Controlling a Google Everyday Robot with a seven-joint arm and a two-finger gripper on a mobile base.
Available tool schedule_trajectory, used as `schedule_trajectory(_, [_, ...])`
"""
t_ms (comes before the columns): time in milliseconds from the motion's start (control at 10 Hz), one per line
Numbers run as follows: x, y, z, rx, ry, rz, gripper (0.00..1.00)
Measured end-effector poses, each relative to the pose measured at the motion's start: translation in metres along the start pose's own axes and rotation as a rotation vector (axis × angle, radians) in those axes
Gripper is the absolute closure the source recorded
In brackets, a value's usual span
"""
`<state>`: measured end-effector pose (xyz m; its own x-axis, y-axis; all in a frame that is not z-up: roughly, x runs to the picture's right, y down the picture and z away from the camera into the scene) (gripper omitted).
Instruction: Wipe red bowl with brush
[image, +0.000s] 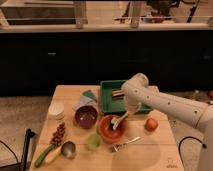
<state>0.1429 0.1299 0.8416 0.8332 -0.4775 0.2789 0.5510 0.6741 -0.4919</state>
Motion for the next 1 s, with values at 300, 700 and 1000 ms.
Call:
schedule_trajectory(300, [-0.031, -0.008, 0.002, 0.000, -0.018, -0.109, 1.00])
schedule_trajectory(700, [-0.023, 0.022, -0.004, -0.015, -0.031, -0.150, 1.00])
schedule_trajectory(1000, [0.010, 0.035, -0.010, -0.017, 0.001, -0.089, 1.00])
